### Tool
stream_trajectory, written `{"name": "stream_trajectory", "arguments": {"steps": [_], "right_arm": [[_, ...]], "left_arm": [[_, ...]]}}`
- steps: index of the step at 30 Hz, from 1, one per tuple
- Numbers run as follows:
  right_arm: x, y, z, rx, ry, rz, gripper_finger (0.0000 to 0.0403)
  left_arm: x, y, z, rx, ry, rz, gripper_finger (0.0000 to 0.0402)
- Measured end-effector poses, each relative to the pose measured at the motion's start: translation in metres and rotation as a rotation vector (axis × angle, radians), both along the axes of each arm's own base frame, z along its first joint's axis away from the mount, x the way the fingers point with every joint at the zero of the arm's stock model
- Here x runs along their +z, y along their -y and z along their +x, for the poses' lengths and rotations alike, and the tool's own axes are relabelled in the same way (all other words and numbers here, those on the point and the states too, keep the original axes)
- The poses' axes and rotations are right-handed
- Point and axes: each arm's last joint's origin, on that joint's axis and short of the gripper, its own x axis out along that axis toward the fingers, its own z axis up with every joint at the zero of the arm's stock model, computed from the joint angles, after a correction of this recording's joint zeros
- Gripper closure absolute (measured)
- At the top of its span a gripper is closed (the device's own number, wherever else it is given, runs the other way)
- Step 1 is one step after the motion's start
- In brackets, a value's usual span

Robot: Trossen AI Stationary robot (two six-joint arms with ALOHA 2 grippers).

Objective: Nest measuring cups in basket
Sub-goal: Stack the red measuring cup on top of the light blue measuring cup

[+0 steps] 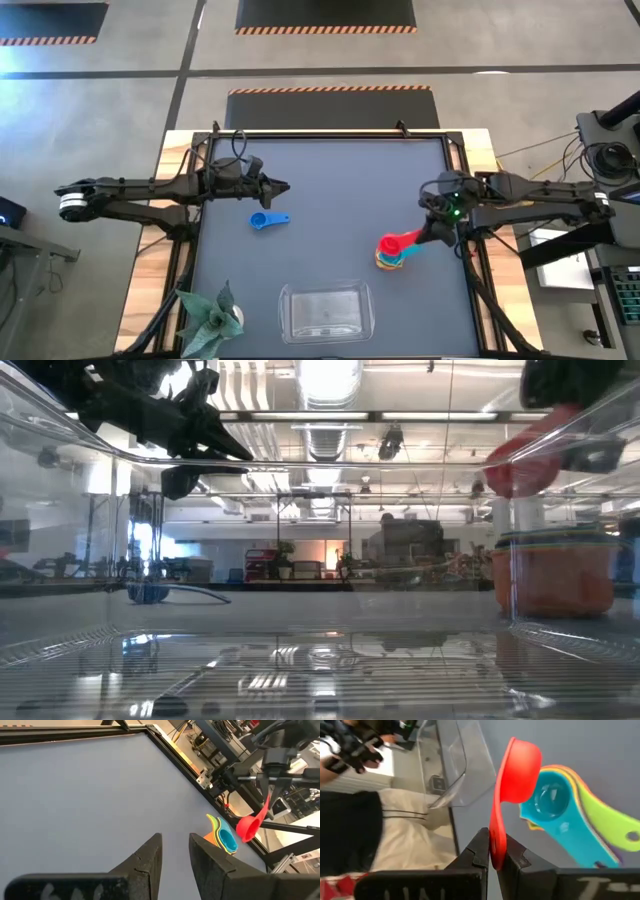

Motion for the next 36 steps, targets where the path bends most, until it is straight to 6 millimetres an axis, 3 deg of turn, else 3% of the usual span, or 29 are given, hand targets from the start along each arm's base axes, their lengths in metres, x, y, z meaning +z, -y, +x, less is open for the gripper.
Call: {"name": "stream_trajectory", "arguments": {"steps": [6,13,26,30,36], "right_arm": [[-0.019,-0.002,0.001,-0.007,0.034,0.106,0.0395],[-0.047,-0.003,0.000,0.016,-0.058,0.197,0.0395],[-0.056,-0.003,-0.004,-0.018,-0.121,0.153,0.0392],[-0.060,-0.003,-0.008,-0.017,-0.178,0.153,0.0363],[-0.062,-0.003,-0.011,-0.020,-0.214,0.155,0.0286]], "left_arm": [[0.000,0.000,0.000,0.000,0.000,0.000,0.0322],[0.000,0.000,0.000,0.002,0.001,-0.006,0.0322],[0.000,0.000,0.000,0.000,0.002,-0.012,0.0322],[0.000,0.000,0.000,0.000,0.002,-0.012,0.0322],[0.000,0.000,0.000,0.000,0.003,-0.012,0.0322]]}}
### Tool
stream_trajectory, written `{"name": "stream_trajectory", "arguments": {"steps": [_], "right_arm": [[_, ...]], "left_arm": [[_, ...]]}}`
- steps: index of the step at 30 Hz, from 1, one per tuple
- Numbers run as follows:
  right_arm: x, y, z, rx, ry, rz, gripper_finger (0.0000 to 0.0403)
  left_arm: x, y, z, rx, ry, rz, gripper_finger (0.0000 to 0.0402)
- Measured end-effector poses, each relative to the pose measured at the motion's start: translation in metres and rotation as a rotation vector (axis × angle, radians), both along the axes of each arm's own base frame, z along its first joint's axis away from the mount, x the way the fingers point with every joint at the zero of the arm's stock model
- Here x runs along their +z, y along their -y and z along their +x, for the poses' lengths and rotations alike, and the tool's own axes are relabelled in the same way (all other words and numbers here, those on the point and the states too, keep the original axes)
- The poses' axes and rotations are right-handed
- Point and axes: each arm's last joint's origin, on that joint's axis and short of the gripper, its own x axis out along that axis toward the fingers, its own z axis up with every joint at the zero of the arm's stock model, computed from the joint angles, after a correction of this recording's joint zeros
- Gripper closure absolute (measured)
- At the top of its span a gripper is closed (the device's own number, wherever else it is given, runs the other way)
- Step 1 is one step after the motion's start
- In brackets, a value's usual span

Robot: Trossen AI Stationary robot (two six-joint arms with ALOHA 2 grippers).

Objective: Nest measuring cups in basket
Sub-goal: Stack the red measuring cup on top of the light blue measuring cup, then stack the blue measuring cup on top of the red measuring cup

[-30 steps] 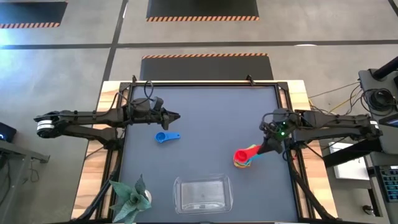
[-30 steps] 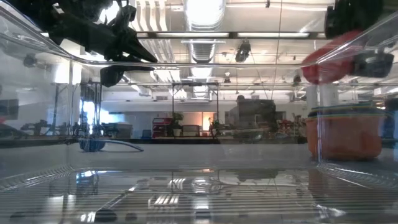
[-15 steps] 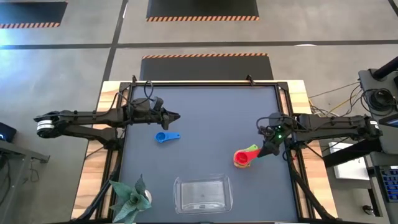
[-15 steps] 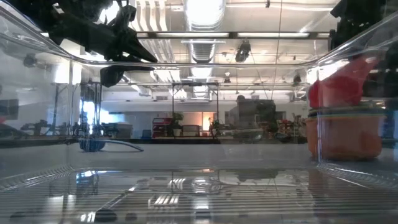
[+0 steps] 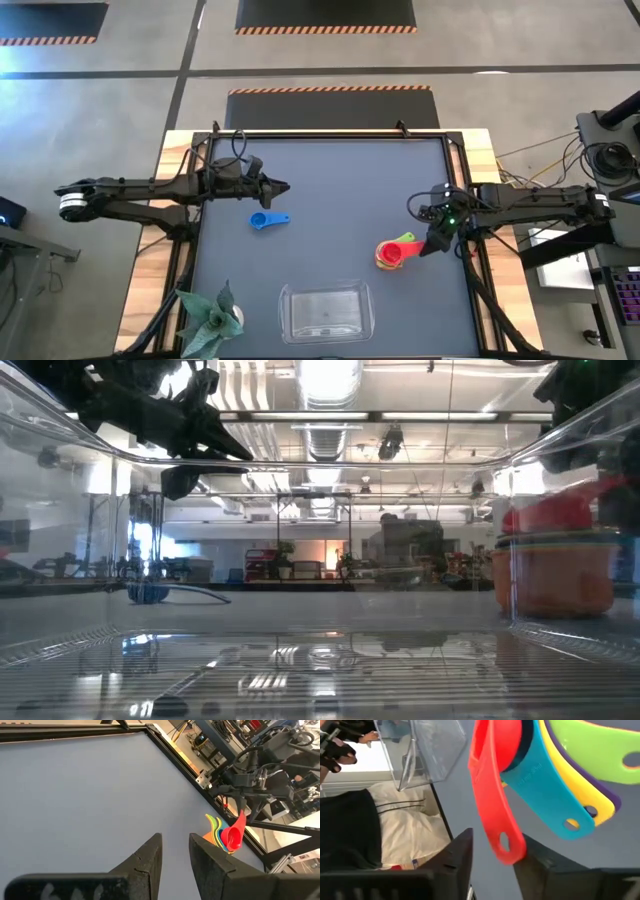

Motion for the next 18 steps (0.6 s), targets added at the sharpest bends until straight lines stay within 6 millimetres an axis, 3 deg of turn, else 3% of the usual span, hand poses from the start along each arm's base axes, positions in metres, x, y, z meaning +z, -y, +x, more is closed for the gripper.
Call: {"name": "stream_trajectory", "arguments": {"steps": [8,18], "right_arm": [[0.007,0.000,-0.005,0.022,-0.030,-0.016,0.0212],[0.022,0.000,-0.015,0.047,-0.041,-0.111,0.0202]], "left_arm": [[0.000,0.001,0.000,-0.020,0.002,-0.007,0.0322],[-0.003,0.002,-0.001,-0.059,-0.021,-0.040,0.0322]]}}
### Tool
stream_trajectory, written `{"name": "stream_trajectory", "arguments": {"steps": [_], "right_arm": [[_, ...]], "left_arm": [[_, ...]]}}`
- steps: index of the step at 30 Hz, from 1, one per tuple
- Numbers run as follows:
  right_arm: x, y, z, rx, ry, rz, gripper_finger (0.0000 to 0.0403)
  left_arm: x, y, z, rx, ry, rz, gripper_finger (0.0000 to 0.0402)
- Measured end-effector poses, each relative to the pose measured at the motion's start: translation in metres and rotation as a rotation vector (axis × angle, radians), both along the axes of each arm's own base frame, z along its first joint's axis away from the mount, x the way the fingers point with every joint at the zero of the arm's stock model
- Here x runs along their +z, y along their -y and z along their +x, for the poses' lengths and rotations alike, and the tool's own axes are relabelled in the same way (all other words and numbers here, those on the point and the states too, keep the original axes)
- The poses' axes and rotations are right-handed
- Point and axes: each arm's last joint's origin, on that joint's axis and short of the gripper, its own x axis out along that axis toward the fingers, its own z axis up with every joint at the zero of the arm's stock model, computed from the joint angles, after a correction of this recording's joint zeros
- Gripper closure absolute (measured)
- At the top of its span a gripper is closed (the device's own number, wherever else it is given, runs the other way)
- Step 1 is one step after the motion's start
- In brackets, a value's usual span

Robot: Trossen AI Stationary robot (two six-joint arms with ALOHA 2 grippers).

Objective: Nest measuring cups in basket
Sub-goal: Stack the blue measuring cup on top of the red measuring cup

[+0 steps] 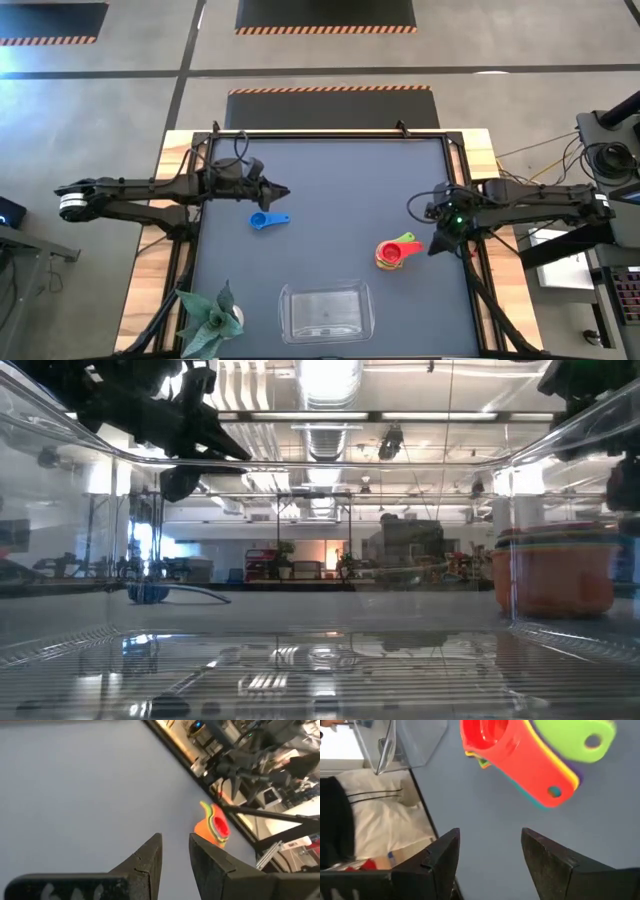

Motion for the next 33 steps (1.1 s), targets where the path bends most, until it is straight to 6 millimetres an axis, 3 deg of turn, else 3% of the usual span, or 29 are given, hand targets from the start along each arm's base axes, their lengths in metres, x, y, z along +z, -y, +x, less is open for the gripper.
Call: {"name": "stream_trajectory", "arguments": {"steps": [5,12,20,25,33], "right_arm": [[0.003,0.002,0.001,-0.019,0.025,-0.088,0.0202],[0.000,0.005,0.005,-0.042,0.007,-0.183,0.0202],[-0.005,0.007,0.012,-0.035,-0.024,-0.248,0.0202],[-0.007,0.008,0.015,-0.042,-0.051,-0.264,0.0202],[-0.008,0.008,0.016,-0.041,-0.062,-0.264,0.0202]], "left_arm": [[-0.010,0.001,-0.004,0.003,-0.108,-0.047,0.0322],[-0.027,0.005,-0.019,0.015,-0.403,-0.133,0.0319],[-0.033,0.005,-0.030,0.012,-0.764,-0.093,0.0249],[-0.045,0.004,-0.025,-0.010,-0.856,-0.091,0.0212],[-0.066,0.003,-0.019,-0.042,-0.966,-0.120,0.0209]]}}
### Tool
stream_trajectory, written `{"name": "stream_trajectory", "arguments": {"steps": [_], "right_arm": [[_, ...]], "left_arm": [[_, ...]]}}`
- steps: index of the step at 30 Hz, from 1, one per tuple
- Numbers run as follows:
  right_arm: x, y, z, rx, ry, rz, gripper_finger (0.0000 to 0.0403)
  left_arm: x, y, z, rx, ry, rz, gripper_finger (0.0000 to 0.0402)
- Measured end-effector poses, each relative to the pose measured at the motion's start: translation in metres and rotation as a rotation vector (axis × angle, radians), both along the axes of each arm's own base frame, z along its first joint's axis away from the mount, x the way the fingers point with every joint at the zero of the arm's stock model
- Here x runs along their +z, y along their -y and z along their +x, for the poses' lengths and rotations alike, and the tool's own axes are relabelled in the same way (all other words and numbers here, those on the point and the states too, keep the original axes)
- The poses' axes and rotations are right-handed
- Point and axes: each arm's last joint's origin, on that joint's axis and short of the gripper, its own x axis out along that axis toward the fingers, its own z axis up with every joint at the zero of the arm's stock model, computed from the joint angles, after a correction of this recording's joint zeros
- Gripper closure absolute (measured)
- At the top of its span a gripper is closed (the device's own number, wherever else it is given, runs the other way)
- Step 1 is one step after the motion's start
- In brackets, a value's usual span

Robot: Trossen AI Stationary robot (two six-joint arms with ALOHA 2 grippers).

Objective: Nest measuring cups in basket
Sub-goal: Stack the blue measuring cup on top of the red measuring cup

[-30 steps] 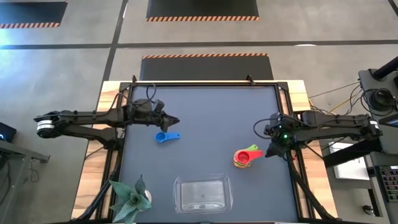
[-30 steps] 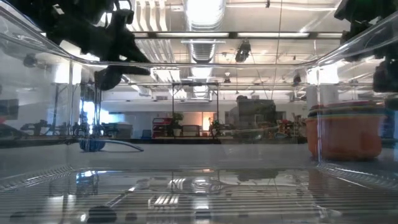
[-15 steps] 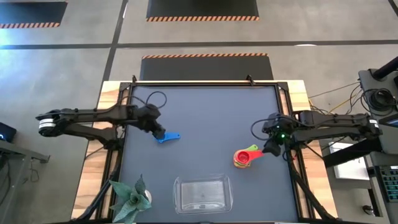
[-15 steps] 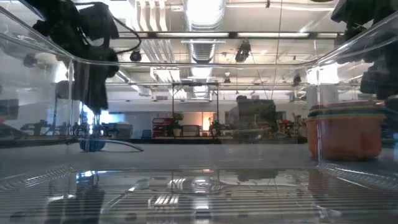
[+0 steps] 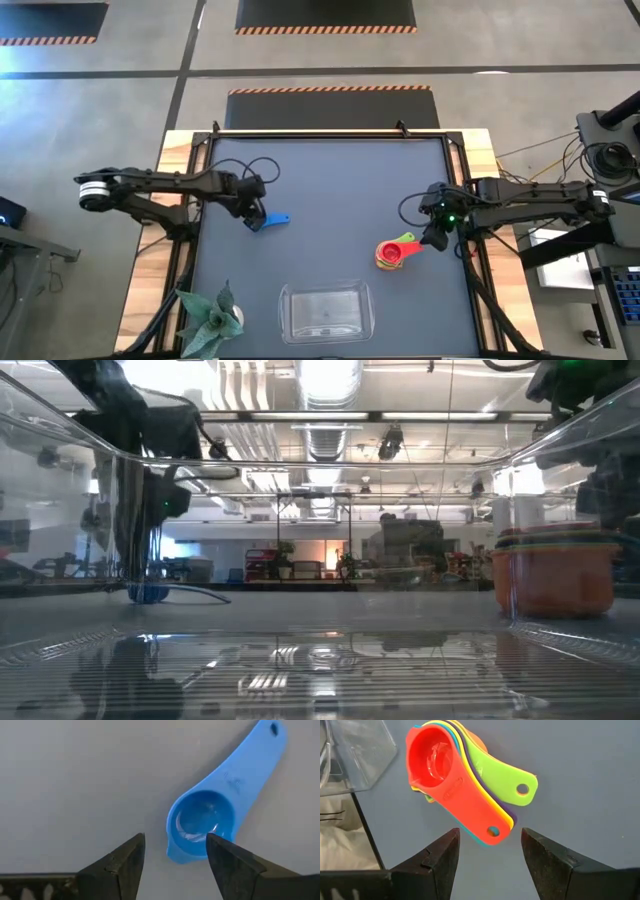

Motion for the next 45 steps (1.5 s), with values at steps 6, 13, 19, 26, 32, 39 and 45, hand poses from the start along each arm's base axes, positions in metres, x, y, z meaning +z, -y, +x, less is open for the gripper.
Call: {"name": "stream_trajectory", "arguments": {"steps": [6,13,19,26,32,39,45], "right_arm": [[0.000,0.000,0.000,-0.005,0.000,-0.013,0.0202],[0.000,0.001,0.000,-0.004,0.002,-0.029,0.0202],[0.000,0.001,0.000,-0.008,0.002,-0.039,0.0202],[0.001,0.002,0.003,-0.019,0.032,-0.080,0.0202],[0.013,0.008,0.016,-0.026,0.141,-0.266,0.0202],[0.040,0.017,0.057,0.071,0.327,-0.579,0.0202],[0.049,0.024,0.104,0.148,0.304,-0.764,0.0202]], "left_arm": [[-0.013,-0.001,0.004,-0.022,-0.066,-0.027,0.0214],[-0.024,-0.002,0.013,-0.039,-0.050,-0.055,0.0225],[-0.030,-0.003,0.015,-0.024,-0.072,-0.064,0.0314],[-0.016,-0.002,0.019,0.045,-0.004,-0.119,0.0395],[0.021,-0.009,0.046,0.110,0.131,-0.115,0.0399],[0.066,-0.018,0.084,0.099,0.244,-0.121,0.0400],[0.080,-0.024,0.118,0.025,0.189,-0.125,0.0401]]}}
